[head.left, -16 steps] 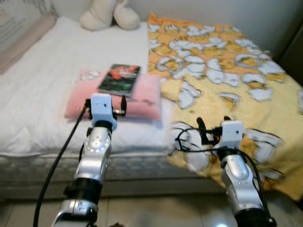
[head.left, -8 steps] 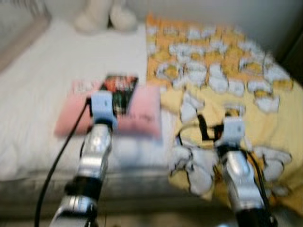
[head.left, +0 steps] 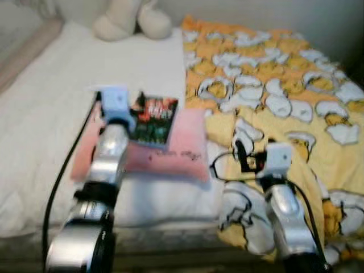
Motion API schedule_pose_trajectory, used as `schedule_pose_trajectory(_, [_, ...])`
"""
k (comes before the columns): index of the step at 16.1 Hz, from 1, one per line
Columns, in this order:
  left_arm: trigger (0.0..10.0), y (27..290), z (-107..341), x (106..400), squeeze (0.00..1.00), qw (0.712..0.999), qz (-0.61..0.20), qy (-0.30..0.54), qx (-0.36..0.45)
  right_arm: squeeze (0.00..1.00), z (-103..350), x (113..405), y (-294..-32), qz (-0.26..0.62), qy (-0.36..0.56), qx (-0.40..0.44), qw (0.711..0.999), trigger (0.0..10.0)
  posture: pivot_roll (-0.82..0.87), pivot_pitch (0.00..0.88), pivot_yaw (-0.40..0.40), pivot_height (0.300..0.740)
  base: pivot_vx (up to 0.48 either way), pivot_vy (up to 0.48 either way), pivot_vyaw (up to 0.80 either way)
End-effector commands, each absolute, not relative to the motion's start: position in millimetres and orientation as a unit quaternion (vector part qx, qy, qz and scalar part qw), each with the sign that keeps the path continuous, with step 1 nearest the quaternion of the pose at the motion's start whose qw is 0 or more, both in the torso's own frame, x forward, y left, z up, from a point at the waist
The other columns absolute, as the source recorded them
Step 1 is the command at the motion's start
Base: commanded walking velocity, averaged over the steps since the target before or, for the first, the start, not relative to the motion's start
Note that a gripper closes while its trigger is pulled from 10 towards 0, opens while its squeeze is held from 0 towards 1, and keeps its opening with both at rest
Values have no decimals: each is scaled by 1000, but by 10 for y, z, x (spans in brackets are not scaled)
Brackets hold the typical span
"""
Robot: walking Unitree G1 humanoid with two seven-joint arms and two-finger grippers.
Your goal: Clean up the room
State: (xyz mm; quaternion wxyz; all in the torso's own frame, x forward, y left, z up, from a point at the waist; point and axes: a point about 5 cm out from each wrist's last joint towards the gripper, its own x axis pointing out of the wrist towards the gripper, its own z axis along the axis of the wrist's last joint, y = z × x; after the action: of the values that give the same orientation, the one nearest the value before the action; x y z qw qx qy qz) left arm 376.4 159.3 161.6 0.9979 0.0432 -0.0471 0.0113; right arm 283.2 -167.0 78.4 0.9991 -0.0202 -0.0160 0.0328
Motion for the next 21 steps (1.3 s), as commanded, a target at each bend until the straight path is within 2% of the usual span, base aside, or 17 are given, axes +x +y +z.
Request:
schedule_pose_trajectory(1, [10000, 1643, 1605, 3820, 0, 999, 7, -20, 39, 0, 826, 2847, -1598, 43, -24, -15, 999, 10000, -23, 3, -31, 740, 0, 0, 0])
schedule_pose_trajectory(4, [10000, 1590, 1548, 3957, 0, 998, -21, 62, -10, 0, 814, 2822, -1572, 47, -20, -14, 999, 10000, -38, 9, -34, 740, 0, 0, 0])
schedule_pose_trajectory(6, [10000, 1536, 1509, 3985, 0, 995, -36, 84, -31, 0, 802, 2796, -1563, 50, -17, -14, 999, 10000, -54, 17, -36, 740, 0, 0, 0])
schedule_pose_trajectory(7, [10000, 1499, 1568, 4002, 0, 997, -48, 58, -33, 0, 802, 2777, -1561, 51, -17, -15, 998, 10000, -60, 20, -36, 740, 0, 0, 0])
schedule_pose_trajectory(13, [10000, 1393, 1629, 4050, 0, 995, -47, 59, -62, 0, 780, 2472, -1703, 56, 6, -39, 998, 10000, -166, 105, -77, 740, 0, 0, 0])
schedule_pose_trajectory(18, [10000, 1458, 1454, 3994, 0, 995, -49, 87, -26, 0, 791, 2387, -1683, 60, 21, -39, 997, 10000, -154, 121, -72, 740, 0, 0, 0])
schedule_pose_trajectory(21, [10000, 1450, 1390, 3965, 0, 994, -56, 90, -35, 0, 771, 2397, -1659, 58, 26, -35, 997, 10000, -139, 127, -66, 740, 0, 0, 0])
